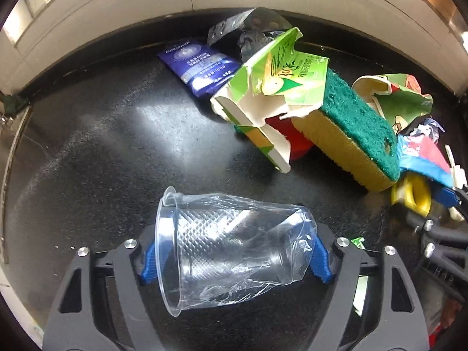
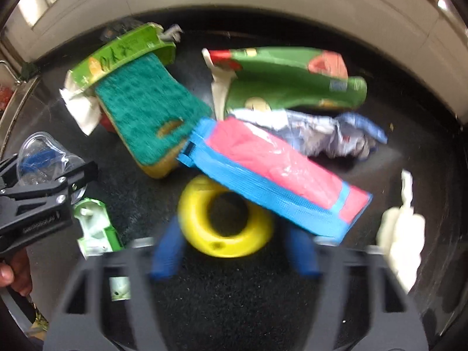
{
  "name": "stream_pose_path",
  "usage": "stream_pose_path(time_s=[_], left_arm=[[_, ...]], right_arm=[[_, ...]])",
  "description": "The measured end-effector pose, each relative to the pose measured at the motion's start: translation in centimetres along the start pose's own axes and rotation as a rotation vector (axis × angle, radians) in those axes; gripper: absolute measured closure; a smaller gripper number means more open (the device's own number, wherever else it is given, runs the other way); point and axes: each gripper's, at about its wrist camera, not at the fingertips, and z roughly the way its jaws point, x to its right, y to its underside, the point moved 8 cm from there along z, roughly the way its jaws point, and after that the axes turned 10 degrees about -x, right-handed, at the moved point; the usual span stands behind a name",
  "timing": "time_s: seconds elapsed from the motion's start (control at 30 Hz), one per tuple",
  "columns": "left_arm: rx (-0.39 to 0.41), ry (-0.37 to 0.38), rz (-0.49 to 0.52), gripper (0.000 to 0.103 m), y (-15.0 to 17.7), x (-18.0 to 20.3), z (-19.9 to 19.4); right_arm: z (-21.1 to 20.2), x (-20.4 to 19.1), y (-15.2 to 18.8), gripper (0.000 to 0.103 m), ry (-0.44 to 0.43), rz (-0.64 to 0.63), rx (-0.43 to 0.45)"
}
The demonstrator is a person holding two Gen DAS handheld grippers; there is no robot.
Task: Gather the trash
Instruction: 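Grasp the clear plastic cup with the left tool while the right tool grasps the yellow ring, then carry cup and ring to the black bin and open both tools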
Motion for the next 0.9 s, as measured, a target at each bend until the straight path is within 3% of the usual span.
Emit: stream_pose_path(time_s=[0.2, 0.47, 0.9], left_arm=[[0.039, 0.001, 0.022, 0.030, 0.7, -0.8, -2.9], [0.076, -0.006, 0.012, 0.029, 1.6, -2.3, -7.3], [0.123, -0.002, -0.033, 0.029, 7.1, -3.3, -10.9]], right_arm=[[-1.2, 0.0, 0.6, 0.048, -0.051, 0.023, -0.004], [-7.6, 0.2, 3.6, 0.048, -0.082, 0.012, 0.064], [-11.4, -2.3, 6.7, 0.048, -0.079, -0.041, 0.117]])
